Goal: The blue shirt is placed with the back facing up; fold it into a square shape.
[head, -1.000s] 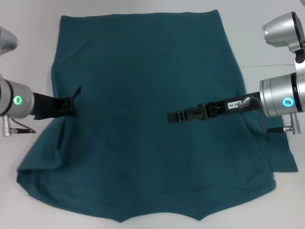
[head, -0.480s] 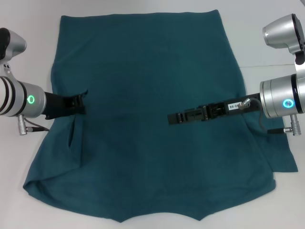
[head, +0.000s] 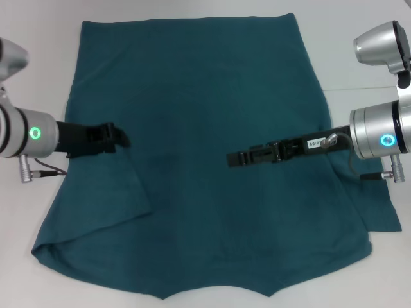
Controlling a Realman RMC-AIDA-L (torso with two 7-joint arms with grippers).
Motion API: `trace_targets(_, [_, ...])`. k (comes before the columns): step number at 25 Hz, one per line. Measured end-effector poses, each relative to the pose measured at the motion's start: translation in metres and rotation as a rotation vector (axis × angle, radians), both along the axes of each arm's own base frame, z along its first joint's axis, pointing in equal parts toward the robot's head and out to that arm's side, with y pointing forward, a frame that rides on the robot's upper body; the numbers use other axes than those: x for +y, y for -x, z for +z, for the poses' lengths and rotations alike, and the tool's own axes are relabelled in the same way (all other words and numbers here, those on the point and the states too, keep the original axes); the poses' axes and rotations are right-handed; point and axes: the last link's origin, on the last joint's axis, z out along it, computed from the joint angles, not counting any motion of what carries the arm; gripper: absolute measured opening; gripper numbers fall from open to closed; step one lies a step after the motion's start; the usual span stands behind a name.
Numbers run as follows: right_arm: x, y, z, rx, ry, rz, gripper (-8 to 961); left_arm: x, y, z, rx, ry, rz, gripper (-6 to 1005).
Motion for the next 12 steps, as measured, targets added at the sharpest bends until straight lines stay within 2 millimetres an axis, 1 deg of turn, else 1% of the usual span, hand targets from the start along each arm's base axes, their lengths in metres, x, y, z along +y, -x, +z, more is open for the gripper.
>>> trace_targets(3, [0.002, -0.002, 0.0, -0.005, -0.012, -0.008, 929, -0.009, 0.002, 0.012, -0.109, -0.029, -0.035, 278])
trace_targets(5, [0.003, -0.004, 0.001, -0.004, -0.023, -0.02, 929, -0.017, 0.007, 0.02, -0.175, -0.042, -0.047, 348])
trace_targets(9, [0.007, -0.008, 0.004, 0.012, -0.054, -0.05, 929, -0.04, 0.026, 0.035, -0.293, -0.031, -0.058, 468])
trace_targets(12, [0.009, -0.009, 0.007, 0.028, -0.073, -0.072, 929, -0.059, 0.041, 0.042, -0.35, -0.01, -0.054, 558])
